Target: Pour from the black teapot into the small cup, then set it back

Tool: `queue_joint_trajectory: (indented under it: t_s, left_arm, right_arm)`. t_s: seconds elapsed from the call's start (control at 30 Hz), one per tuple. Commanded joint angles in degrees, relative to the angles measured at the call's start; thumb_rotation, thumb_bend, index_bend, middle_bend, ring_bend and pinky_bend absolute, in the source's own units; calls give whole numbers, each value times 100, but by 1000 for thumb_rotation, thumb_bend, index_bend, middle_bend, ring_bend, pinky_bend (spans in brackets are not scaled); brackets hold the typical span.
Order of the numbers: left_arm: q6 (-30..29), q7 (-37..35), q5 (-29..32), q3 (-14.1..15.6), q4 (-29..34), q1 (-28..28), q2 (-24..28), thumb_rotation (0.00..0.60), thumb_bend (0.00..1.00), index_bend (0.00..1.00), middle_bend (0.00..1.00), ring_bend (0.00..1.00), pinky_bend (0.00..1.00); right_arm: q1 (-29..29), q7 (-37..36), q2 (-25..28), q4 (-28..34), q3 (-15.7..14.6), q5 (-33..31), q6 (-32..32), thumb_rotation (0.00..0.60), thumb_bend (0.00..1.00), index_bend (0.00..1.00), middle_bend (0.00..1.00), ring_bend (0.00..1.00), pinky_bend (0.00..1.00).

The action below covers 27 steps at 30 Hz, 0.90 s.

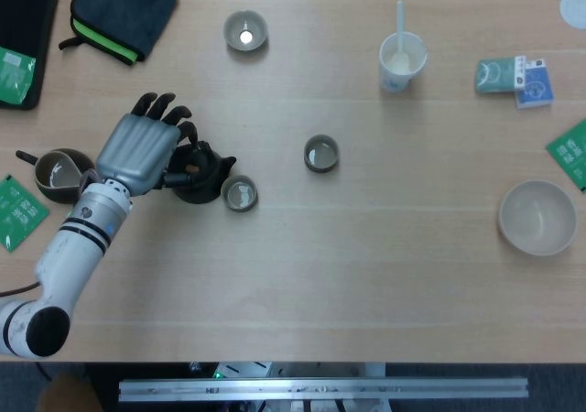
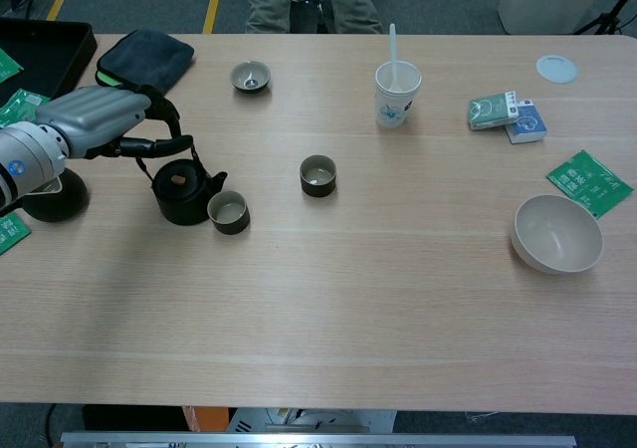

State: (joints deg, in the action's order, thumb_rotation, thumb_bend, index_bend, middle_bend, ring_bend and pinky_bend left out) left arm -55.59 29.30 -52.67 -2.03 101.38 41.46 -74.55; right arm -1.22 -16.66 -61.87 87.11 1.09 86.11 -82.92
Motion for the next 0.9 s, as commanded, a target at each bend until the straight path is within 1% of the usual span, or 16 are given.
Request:
queue_joint_trajectory:
  t_s: [0.03,0.17,0.23,0.3,0.33,0.4,0.43,0.63,0.7,0.8,0.9]
  left_arm:
    - [-20,14,-11,32,65,-17,31,0,194,328,185,45,67]
    - [-15,16,-19,69,96,-25,34,0,194,329,185,46,66]
    - [3,24,-16,86,90,-21,29,31,194,329,186,45,66]
    - [0,67,-49,117,88,-15,32,172,194,329,186,46,66]
    - [-15,84,-69,128,96,-18,32,231,194,329,186,46,66]
    - [-47,118,-104,152,130,-26,42,322,195,333,186,46,66]
    - [-60,129,-120,159,150,-30,49,343,194,336,186,46,66]
    - [-175,122,-254,162,215,-71,65,397,194,338,186,46,66]
    - [-203,132,-280,172,179,-87,37,455,194,333,186,46,66]
    - [-201,127,-270,183,123,-104,-6,527,194,314,186,46,66]
    - [-200,132,-264,199,98,-119,-26,545,194,290,184,46,66]
  right_arm:
    - [3,-12,-2,-8,-1,3,-5,600,120,310,290,204,253]
    - [3,-29,-10,-26,2,3,-3,600,120,310,290,204,253]
    - [1,-34,-11,-34,1,3,4,600,120,310,290,204,253]
    - [-2,-36,-10,-32,5,4,5,600,120,310,290,204,253]
    - [-2,-36,-9,-30,6,4,4,600,120,310,290,204,253]
    - [-5,-32,-8,-30,8,4,8,600,120,310,290,204,253]
    - [-8,-30,-8,-28,10,2,13,600,120,310,290,204,253]
    - [-28,-11,-12,-14,16,12,30,600,120,310,290,204,253]
    - [-30,-8,-12,-11,16,16,29,600,120,310,290,204,253]
    - [-29,-7,-11,-13,16,19,24,600,120,310,290,204,253]
    - [-28,-2,-6,-9,16,14,26,600,120,310,289,204,253]
